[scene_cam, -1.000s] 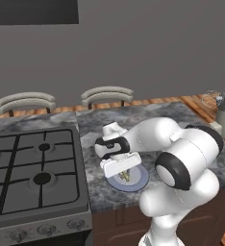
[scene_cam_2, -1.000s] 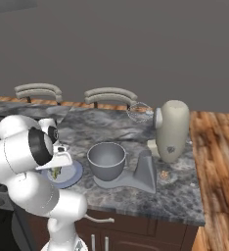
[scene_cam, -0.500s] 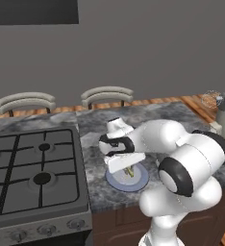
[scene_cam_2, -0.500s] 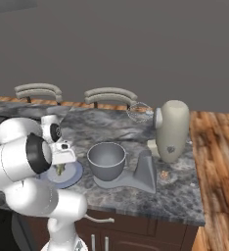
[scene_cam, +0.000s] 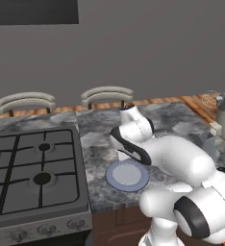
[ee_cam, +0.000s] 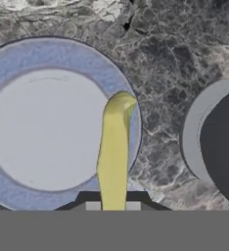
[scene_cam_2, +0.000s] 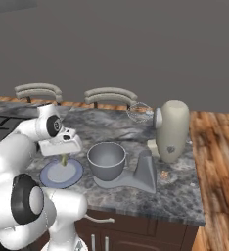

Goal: Add butter and sugar cubes to the stand mixer bowl and then turn on the stand mixer to begin making frosting.

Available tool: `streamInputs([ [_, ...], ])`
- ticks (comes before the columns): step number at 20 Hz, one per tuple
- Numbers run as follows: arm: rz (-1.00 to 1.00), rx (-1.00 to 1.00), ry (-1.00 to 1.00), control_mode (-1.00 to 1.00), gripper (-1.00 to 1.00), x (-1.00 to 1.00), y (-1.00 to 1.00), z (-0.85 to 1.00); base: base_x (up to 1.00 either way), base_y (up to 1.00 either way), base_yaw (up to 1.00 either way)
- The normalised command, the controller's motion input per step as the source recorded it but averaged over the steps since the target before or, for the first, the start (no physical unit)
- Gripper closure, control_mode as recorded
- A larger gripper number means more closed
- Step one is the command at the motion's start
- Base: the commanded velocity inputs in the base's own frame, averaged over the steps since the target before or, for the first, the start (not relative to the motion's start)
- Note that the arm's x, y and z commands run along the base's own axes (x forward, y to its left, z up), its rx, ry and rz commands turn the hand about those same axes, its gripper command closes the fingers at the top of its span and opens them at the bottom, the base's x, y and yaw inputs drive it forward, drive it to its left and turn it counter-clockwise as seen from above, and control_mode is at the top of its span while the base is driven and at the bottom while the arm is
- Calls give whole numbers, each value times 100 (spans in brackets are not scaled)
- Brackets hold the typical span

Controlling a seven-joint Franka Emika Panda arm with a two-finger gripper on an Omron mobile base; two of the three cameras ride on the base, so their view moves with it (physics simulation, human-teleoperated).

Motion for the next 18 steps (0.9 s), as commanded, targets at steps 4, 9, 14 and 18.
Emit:
streamInputs([
  [4, -1, 1, -12, -100, 100, 23, -40, 53, 0, 0, 0],
  [9, 0, 5, -12, -100, 100, 39, -45, 45, 0, 0, 0],
  [14, 0, 6, -8, -100, 100, 44, -50, 29, 0, 0, 0],
  [18, 0, 5, -1, -100, 100, 48, -53, 0, 0, 0, 0],
])
